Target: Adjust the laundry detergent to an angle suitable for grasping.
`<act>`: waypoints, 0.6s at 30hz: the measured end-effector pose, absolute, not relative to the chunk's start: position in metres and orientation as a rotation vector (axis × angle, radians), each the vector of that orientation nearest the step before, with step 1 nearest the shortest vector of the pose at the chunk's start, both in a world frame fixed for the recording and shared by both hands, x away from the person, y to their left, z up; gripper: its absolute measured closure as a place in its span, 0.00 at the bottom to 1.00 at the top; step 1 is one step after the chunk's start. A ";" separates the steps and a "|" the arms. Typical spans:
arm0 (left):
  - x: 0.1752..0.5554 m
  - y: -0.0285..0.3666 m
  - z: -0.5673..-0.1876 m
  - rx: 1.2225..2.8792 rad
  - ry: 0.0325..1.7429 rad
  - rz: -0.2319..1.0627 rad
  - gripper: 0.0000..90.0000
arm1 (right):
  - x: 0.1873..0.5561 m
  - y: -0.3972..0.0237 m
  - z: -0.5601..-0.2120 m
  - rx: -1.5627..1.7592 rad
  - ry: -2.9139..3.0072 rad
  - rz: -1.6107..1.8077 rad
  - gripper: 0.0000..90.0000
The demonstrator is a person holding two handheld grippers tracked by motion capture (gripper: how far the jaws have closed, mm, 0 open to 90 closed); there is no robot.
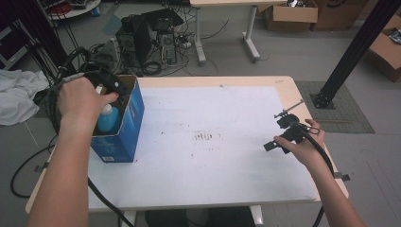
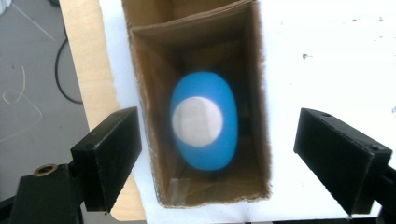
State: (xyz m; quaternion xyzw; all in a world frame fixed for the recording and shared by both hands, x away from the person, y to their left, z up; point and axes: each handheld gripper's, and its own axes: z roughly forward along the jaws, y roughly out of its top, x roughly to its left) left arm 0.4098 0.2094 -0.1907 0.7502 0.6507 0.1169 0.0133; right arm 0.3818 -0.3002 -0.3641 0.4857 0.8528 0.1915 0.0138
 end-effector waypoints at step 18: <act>0.403 0.120 -0.198 2.507 1.718 0.354 0.16 | 0.380 -0.297 -0.358 1.500 2.655 0.600 0.20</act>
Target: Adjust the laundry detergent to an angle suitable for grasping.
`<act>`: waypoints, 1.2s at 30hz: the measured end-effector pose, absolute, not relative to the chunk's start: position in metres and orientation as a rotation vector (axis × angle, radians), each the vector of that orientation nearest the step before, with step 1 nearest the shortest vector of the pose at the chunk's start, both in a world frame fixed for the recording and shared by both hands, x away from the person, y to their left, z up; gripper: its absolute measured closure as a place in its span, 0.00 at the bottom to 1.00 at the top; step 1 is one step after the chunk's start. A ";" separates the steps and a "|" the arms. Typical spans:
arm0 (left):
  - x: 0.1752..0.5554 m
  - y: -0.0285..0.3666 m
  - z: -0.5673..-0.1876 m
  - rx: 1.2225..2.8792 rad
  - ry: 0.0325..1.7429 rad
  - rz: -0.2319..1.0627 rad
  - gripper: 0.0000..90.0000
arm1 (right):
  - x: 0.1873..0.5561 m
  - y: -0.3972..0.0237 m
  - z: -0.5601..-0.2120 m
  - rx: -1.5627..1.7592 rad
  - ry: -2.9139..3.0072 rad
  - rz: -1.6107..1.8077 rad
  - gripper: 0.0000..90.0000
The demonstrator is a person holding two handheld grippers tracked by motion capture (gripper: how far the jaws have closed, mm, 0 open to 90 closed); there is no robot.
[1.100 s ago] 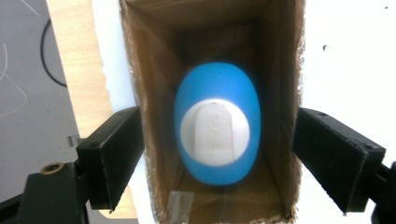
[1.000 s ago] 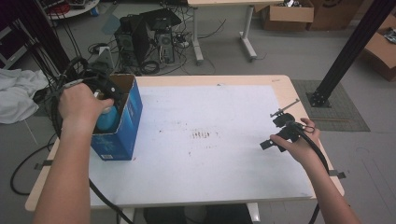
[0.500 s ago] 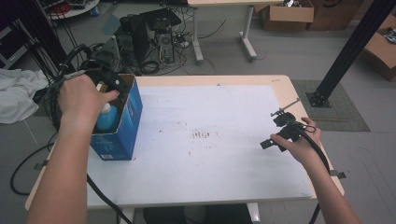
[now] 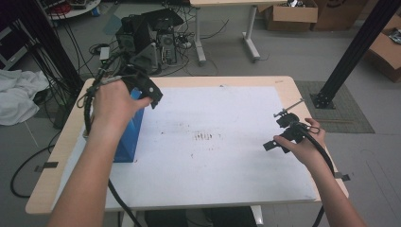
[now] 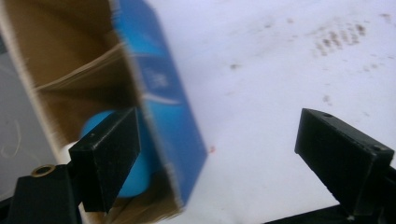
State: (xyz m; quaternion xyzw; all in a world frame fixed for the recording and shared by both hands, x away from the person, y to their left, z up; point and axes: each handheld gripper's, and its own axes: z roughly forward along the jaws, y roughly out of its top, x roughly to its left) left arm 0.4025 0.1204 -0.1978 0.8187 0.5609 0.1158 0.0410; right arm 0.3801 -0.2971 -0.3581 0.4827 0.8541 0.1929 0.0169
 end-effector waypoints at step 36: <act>0.402 0.052 -0.251 2.669 1.539 0.266 0.15 | 0.380 -0.300 -0.355 1.501 2.644 0.604 0.20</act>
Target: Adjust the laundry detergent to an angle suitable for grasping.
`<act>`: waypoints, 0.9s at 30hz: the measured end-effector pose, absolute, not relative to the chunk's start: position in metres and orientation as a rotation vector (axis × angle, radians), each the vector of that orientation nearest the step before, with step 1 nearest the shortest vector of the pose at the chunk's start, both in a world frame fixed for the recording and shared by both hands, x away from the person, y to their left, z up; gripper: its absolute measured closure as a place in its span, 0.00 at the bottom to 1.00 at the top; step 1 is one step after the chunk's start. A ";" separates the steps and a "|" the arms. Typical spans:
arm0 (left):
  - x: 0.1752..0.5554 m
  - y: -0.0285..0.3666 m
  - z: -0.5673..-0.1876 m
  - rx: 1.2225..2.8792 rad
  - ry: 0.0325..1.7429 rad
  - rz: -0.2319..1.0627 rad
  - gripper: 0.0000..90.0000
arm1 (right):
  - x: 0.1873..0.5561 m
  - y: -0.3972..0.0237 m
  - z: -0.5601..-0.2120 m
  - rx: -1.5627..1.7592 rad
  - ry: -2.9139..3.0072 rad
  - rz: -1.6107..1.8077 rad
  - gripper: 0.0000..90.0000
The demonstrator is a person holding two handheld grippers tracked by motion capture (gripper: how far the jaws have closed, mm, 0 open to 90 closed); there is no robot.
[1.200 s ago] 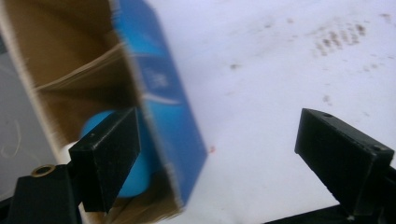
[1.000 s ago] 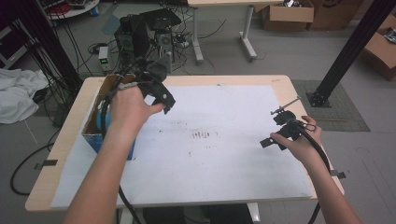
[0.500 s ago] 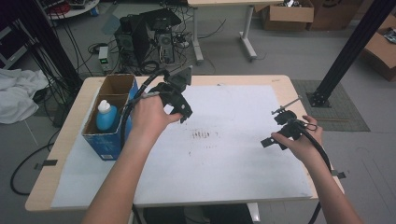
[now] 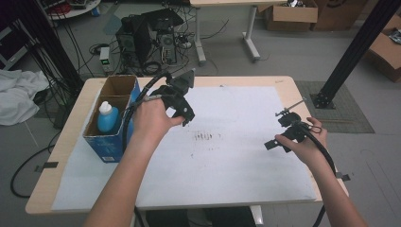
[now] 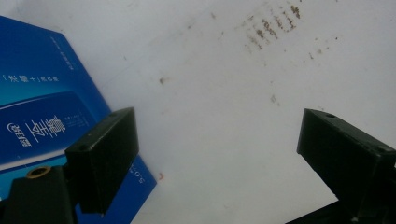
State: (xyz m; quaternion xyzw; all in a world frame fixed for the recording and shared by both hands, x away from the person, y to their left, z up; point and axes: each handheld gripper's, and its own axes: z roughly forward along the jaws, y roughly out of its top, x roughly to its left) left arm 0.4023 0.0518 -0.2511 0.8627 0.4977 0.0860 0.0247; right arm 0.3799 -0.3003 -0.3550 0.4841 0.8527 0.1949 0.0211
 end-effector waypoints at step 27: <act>0.395 0.058 -0.255 2.660 1.545 0.269 0.15 | 0.377 -0.295 -0.354 1.495 2.648 0.600 0.20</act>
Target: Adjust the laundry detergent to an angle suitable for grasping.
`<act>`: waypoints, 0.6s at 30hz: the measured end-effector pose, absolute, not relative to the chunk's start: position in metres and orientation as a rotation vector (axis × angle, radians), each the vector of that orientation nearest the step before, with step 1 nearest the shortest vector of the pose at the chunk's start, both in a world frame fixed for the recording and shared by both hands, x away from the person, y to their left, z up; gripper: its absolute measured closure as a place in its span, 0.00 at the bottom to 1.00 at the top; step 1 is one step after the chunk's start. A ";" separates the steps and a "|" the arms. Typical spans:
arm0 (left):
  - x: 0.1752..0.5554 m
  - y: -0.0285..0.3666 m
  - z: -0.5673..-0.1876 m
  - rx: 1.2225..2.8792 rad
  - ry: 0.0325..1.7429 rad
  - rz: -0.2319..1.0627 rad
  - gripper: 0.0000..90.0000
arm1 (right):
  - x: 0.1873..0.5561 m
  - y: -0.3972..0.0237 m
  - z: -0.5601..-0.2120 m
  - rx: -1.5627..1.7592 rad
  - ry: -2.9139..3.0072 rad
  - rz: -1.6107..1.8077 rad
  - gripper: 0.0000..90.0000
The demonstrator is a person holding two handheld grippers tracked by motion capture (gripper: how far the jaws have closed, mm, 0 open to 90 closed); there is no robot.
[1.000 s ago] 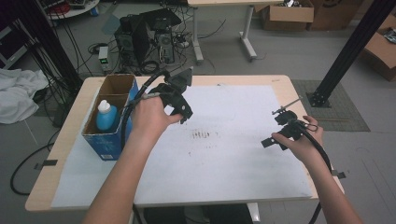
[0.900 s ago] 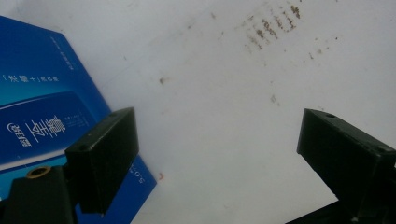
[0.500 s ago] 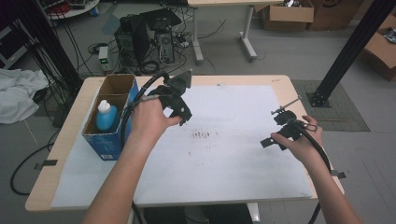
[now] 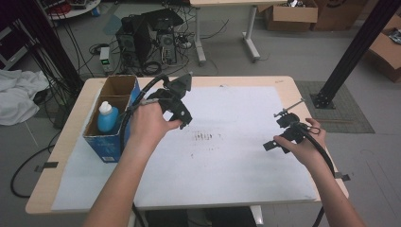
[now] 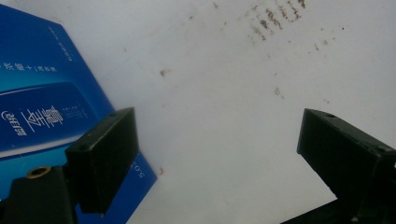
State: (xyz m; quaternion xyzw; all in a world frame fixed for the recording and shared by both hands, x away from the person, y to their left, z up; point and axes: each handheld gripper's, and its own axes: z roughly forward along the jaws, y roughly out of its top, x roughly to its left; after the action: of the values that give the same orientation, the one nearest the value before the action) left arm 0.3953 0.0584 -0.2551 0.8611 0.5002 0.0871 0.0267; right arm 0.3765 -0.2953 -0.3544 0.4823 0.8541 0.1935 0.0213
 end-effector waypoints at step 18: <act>0.394 0.054 -0.256 2.664 1.510 0.262 0.15 | 0.375 -0.298 -0.352 1.506 2.632 0.616 0.20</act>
State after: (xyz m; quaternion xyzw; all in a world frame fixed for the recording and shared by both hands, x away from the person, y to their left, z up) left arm 0.3944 0.0541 -0.2557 0.8663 0.4910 0.0852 0.0340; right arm 0.3751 -0.2982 -0.3517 0.4865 0.8504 0.1988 0.0235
